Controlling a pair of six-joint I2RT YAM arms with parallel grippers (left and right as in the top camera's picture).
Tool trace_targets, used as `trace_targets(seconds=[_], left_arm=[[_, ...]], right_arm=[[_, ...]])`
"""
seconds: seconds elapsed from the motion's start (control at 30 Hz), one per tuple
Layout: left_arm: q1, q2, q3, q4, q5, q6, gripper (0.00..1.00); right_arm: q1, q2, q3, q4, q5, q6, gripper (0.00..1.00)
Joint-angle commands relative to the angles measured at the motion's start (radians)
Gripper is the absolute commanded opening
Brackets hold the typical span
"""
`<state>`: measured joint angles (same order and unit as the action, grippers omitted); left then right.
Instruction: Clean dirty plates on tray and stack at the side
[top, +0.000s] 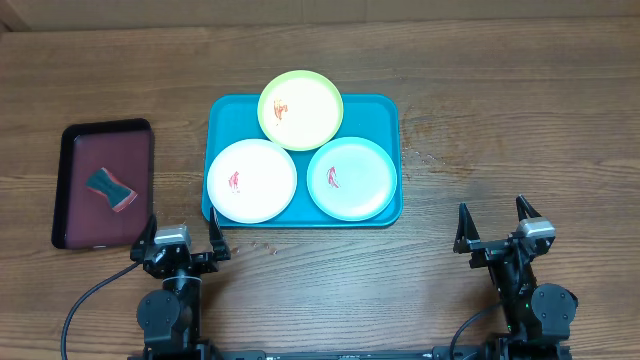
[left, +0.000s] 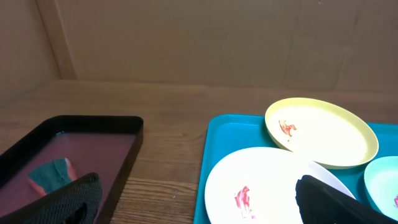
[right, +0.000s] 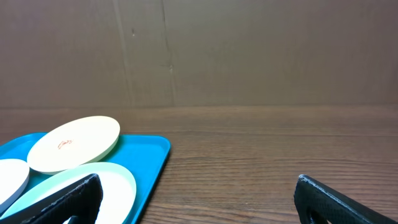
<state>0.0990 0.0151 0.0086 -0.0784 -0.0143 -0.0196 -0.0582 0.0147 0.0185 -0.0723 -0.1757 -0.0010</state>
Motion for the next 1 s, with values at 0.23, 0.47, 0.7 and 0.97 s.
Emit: trace_targets(seconds=[0.23, 0.47, 0.7, 0.97], left_arm=[[0.005, -0.010, -0.004, 0.001, 0.011, -0.006, 1.00], [0.005, -0.010, -0.004, 0.001, 0.011, -0.006, 1.00], [0.005, -0.010, -0.004, 0.001, 0.011, -0.006, 1.00], [0.005, -0.010, -0.004, 0.034, 0.042, -0.043, 1.00]], right_arm=[[0.004, -0.012, -0.010, 0.003, 0.007, -0.007, 1.00], [0.004, -0.012, -0.010, 0.003, 0.006, -0.007, 1.00], [0.004, -0.012, -0.010, 0.003, 0.006, -0.007, 1.00], [0.004, -0.012, -0.010, 0.003, 0.006, -0.007, 1.00]])
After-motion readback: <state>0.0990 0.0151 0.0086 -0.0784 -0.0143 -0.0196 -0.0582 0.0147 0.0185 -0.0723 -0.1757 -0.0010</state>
